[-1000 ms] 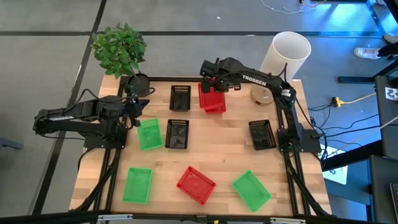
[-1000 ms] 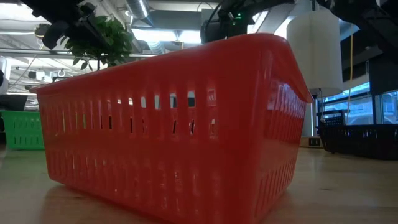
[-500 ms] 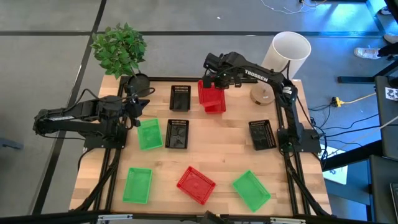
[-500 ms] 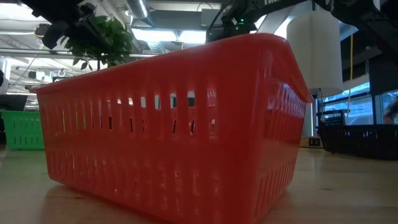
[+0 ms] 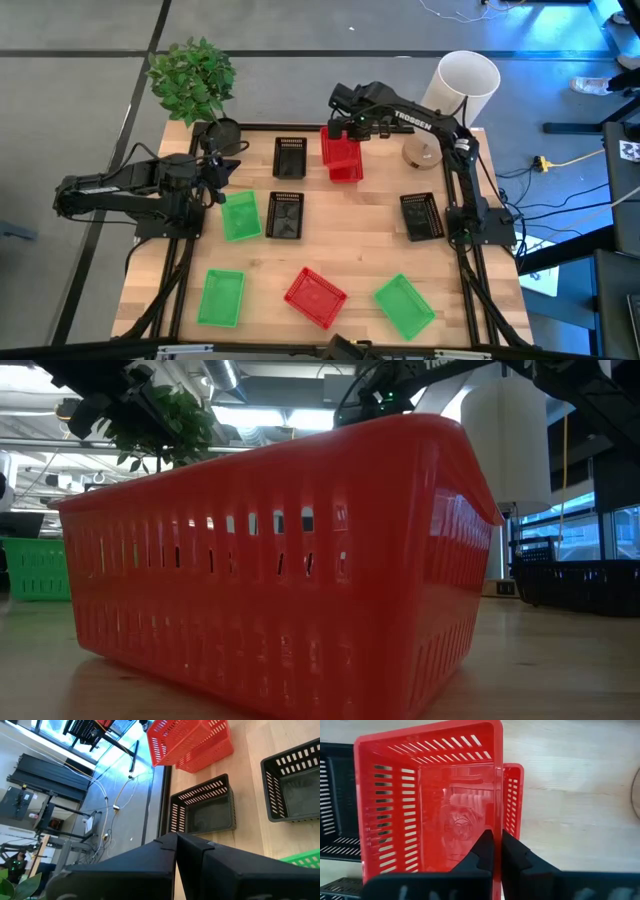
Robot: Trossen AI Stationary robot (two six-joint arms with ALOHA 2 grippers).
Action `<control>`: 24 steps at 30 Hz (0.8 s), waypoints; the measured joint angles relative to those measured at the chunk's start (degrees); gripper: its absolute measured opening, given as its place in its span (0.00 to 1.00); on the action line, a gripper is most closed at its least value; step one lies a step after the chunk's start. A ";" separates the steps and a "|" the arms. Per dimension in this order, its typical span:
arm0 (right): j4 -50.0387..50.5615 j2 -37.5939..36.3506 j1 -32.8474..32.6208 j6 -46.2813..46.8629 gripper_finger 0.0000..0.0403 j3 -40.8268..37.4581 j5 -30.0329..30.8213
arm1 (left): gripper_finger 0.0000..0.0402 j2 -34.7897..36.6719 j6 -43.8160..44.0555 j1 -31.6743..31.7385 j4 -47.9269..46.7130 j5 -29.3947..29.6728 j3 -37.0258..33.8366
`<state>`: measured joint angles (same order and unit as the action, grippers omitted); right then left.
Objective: Stack baskets by color
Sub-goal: Stack the middle red bin on the top red bin
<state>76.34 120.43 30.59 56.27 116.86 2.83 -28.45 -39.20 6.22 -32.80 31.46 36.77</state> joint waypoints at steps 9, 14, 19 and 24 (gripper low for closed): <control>-4.52 0.64 0.11 0.36 0.01 -4.76 -0.43 | 0.00 0.00 -0.04 -0.02 0.00 0.02 0.00; -7.69 0.67 0.00 0.29 0.02 -9.45 -1.06 | 0.00 0.00 -0.26 -0.01 0.00 0.02 0.00; -9.08 0.69 0.00 0.27 0.03 -10.40 -1.00 | 0.00 0.01 -0.30 -0.02 0.00 0.02 0.00; -9.29 0.69 0.00 0.30 0.12 -10.40 -0.85 | 0.00 0.00 -0.31 -0.01 0.02 0.04 0.00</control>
<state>67.06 121.12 30.59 56.56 106.45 1.98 -28.44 -39.51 6.20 -32.77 31.51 36.77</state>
